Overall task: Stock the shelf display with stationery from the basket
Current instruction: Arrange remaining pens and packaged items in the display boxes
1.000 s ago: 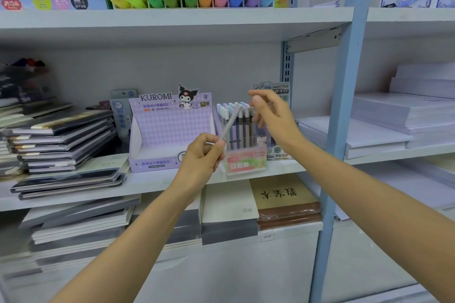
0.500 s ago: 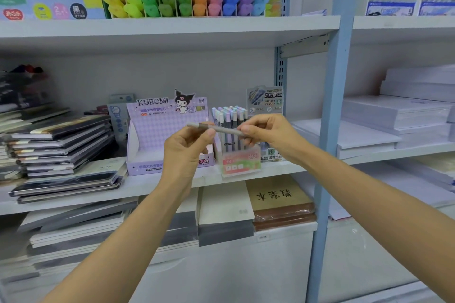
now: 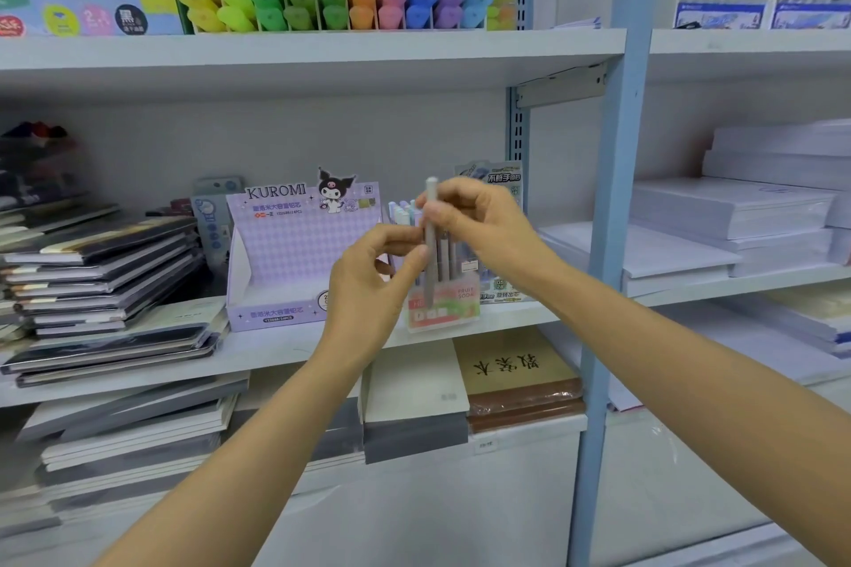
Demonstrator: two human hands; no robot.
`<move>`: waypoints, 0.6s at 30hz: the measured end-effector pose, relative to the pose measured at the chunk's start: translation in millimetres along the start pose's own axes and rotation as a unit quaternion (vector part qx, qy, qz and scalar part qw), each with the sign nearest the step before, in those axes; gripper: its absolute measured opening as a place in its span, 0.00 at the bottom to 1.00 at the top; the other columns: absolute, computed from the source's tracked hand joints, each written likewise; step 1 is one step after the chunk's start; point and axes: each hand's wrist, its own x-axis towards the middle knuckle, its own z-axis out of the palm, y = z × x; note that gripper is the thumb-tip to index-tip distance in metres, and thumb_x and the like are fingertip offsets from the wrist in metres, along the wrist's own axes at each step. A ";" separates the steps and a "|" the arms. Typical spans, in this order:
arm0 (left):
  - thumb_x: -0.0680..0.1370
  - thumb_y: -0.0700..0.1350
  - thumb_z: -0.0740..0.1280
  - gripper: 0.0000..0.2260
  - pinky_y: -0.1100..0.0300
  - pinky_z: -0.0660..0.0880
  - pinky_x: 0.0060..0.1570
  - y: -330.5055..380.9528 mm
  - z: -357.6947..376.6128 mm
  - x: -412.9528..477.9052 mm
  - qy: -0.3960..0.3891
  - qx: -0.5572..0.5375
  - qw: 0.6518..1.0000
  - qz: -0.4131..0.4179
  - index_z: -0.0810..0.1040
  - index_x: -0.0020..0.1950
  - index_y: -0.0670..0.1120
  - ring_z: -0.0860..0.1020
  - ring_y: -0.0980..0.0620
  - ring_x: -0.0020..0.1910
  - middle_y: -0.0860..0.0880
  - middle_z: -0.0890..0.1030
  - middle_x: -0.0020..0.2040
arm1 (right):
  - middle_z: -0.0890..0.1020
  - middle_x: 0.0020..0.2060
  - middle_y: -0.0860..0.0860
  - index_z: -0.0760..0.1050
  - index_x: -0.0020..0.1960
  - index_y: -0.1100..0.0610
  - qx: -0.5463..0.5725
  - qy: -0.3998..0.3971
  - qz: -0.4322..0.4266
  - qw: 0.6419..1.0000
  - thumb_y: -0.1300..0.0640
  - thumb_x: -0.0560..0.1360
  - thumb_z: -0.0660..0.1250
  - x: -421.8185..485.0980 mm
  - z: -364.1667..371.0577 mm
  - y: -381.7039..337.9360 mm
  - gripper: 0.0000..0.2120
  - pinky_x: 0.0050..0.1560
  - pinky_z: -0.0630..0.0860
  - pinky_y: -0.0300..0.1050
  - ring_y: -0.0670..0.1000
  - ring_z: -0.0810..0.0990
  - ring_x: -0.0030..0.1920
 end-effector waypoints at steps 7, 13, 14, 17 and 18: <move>0.80 0.51 0.64 0.32 0.55 0.48 0.76 -35.2 8.0 -21.8 -0.181 0.336 0.919 0.102 0.52 0.80 0.47 0.48 0.54 0.79 0.52 0.52 0.80 | 0.83 0.45 0.59 0.75 0.53 0.62 -0.013 0.219 0.008 0.976 0.60 0.80 0.63 5.2 -31.5 22.3 0.06 0.42 0.76 0.35 0.49 0.83 0.44; 0.79 0.50 0.65 0.34 0.56 0.48 0.75 -42.3 10.5 -24.2 -0.173 0.368 0.906 0.119 0.49 0.80 0.47 0.45 0.53 0.79 0.51 0.50 0.80 | 0.85 0.44 0.55 0.77 0.52 0.61 -0.099 0.165 0.041 0.981 0.61 0.79 0.65 -0.5 -25.0 51.1 0.05 0.53 0.81 0.49 0.51 0.84 0.47; 0.79 0.49 0.65 0.35 0.56 0.49 0.75 -42.3 10.4 -24.3 -0.172 0.368 0.906 0.119 0.49 0.80 0.46 0.46 0.53 0.79 0.51 0.50 0.80 | 0.85 0.43 0.54 0.78 0.52 0.61 -0.112 0.153 0.043 0.981 0.61 0.79 0.65 -1.1 -23.4 54.3 0.05 0.53 0.81 0.49 0.51 0.84 0.47; 0.79 0.49 0.65 0.35 0.57 0.49 0.74 -42.7 9.3 -25.2 -0.171 0.370 0.905 0.119 0.50 0.80 0.46 0.46 0.53 0.79 0.51 0.51 0.80 | 0.85 0.42 0.52 0.78 0.51 0.61 -0.163 0.120 0.034 0.979 0.60 0.79 0.64 0.3 -23.3 58.3 0.06 0.53 0.81 0.49 0.48 0.84 0.46; 0.79 0.49 0.65 0.35 0.57 0.49 0.74 -43.3 8.8 -25.4 -0.170 0.370 0.905 0.119 0.50 0.80 0.46 0.46 0.53 0.79 0.50 0.51 0.80 | 0.85 0.42 0.51 0.78 0.51 0.60 -0.175 0.108 0.033 0.978 0.59 0.80 0.64 2.2 -24.3 58.3 0.06 0.53 0.81 0.49 0.47 0.84 0.45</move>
